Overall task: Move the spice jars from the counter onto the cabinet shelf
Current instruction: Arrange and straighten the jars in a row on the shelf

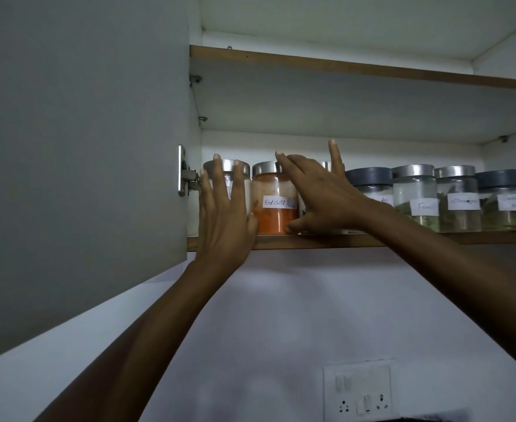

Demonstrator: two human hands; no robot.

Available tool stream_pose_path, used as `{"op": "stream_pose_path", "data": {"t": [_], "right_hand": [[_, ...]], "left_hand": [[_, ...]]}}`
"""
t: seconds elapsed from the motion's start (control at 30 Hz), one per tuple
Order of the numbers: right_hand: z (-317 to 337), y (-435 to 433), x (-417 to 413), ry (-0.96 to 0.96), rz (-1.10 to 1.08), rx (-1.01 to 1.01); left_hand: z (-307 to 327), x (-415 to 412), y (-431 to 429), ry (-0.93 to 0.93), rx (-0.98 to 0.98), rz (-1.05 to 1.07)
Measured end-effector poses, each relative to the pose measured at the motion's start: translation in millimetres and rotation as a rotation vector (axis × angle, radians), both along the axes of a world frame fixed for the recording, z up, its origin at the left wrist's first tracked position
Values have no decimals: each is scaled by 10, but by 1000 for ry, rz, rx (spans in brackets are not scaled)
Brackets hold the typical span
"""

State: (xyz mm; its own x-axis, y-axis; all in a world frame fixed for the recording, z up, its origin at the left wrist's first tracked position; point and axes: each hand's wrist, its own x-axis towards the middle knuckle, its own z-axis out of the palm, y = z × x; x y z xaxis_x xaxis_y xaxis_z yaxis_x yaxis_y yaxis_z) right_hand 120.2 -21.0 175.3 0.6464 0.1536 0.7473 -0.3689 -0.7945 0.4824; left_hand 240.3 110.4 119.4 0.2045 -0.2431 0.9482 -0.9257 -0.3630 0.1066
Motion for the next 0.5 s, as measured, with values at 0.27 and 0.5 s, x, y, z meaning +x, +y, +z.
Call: {"op": "stream_pose_path", "data": {"t": [0.27,0.5], "right_hand": [[324,131,157,118,-67,-56],[532,241,426,203,-164,-19]], "left_hand": [[157,10,34,32,108,205],[317,113,-76,71,168,272]]}}
